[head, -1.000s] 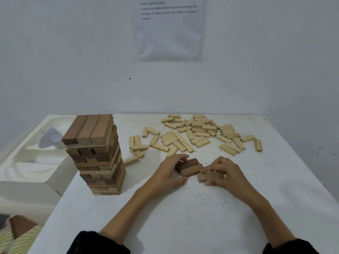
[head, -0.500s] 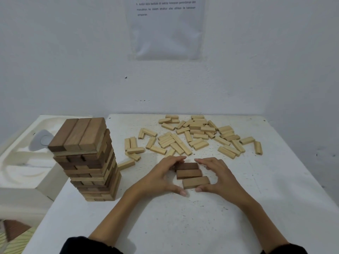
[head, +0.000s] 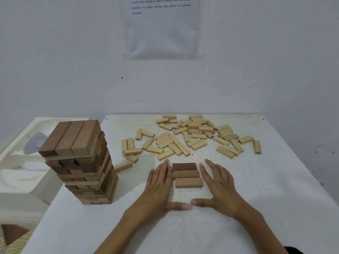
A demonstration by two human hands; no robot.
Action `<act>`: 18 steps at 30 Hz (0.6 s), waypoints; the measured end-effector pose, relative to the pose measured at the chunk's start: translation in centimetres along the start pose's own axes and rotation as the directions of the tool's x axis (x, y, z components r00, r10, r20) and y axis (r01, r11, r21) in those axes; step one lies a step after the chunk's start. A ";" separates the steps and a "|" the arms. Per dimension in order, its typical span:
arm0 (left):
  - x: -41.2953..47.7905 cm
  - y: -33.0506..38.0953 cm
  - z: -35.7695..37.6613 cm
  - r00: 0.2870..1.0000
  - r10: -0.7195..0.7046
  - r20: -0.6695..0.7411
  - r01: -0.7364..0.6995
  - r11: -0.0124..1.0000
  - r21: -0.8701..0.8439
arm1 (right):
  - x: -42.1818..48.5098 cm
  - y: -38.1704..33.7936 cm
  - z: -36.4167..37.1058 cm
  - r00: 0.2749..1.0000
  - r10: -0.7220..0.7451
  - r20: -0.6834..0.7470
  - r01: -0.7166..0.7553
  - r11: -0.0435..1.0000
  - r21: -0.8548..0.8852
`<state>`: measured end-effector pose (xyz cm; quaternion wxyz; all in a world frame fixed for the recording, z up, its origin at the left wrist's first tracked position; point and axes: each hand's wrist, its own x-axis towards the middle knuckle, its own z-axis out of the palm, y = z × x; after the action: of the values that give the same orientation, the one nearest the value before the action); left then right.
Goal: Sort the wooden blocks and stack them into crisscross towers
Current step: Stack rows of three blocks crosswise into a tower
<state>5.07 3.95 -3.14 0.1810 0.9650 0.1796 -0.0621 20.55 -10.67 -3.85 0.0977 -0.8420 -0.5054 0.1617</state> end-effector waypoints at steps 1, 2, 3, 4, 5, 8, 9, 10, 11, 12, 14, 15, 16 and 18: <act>-0.1 0.2 0.3 1.000 -0.008 -0.008 0.008 1.000 0.019 | 0.0 -0.3 0.0 1.000 -0.004 0.007 0.004 1.000 -0.013; -0.1 0.4 0.5 1.000 -0.015 -0.025 0.016 0.999 0.035 | 0.0 -0.5 0.1 1.000 -0.011 0.012 0.012 1.000 -0.028; 0.0 0.5 0.6 0.999 -0.017 -0.040 0.019 0.999 0.043 | 0.1 -0.7 0.1 1.000 -0.021 0.016 0.022 0.999 -0.042; 0.0 0.6 0.6 0.999 -0.018 -0.045 0.020 0.999 0.040 | 0.2 -0.9 0.2 0.999 -0.028 0.019 0.029 0.998 -0.050; 0.1 0.7 0.7 0.999 -0.018 -0.049 0.020 0.999 0.036 | 0.3 -1.0 0.3 0.999 -0.032 0.021 0.033 0.998 -0.053; 0.4 0.5 0.9 0.999 -0.010 -0.045 0.012 0.999 0.047 | 0.4 -1.1 0.4 0.999 -0.036 0.025 0.037 0.998 -0.049; 0.5 0.3 1.0 0.999 -0.006 -0.039 0.008 0.999 0.051 | 0.4 -1.1 0.4 0.999 -0.035 0.024 0.036 0.998 -0.047; 0.6 0.1 0.9 0.999 -0.002 -0.038 0.004 0.998 0.055 | 0.4 -0.9 0.4 0.999 -0.033 0.017 0.033 0.999 -0.041; 0.7 -0.1 0.7 0.999 -0.001 -0.037 0.004 0.998 0.057 | 0.5 -0.8 0.2 1.000 -0.028 0.004 0.028 0.999 -0.028; 0.9 -0.3 0.6 0.999 -0.006 -0.038 0.008 0.999 0.050 | 0.6 -0.5 0.0 1.000 -0.023 -0.011 0.022 1.000 -0.005; 1.0 -0.9 0.0 0.999 -0.018 -0.048 0.018 1.000 -0.003 | 0.9 0.1 -0.6 0.999 -0.014 -0.036 0.017 0.997 0.080; 1.0 -1.2 -0.3 0.998 -0.015 -0.064 0.012 0.999 -0.042 | 1.1 0.4 -0.9 0.999 -0.008 -0.043 0.014 0.990 0.137; 1.1 -1.5 -0.5 0.996 -0.006 -0.087 -0.001 0.996 -0.089 | 1.2 0.6 -1.3 0.999 -0.007 -0.049 0.016 0.982 0.188; 1.4 -2.1 -0.8 0.991 0.019 -0.133 -0.042 0.984 -0.172 | 1.6 0.8 -1.7 0.997 -0.023 -0.067 0.038 0.972 0.232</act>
<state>5.63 6.52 -3.31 0.2537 0.9499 0.1812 0.0201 22.56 -9.62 -2.77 0.2143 -0.8215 -0.4925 0.1915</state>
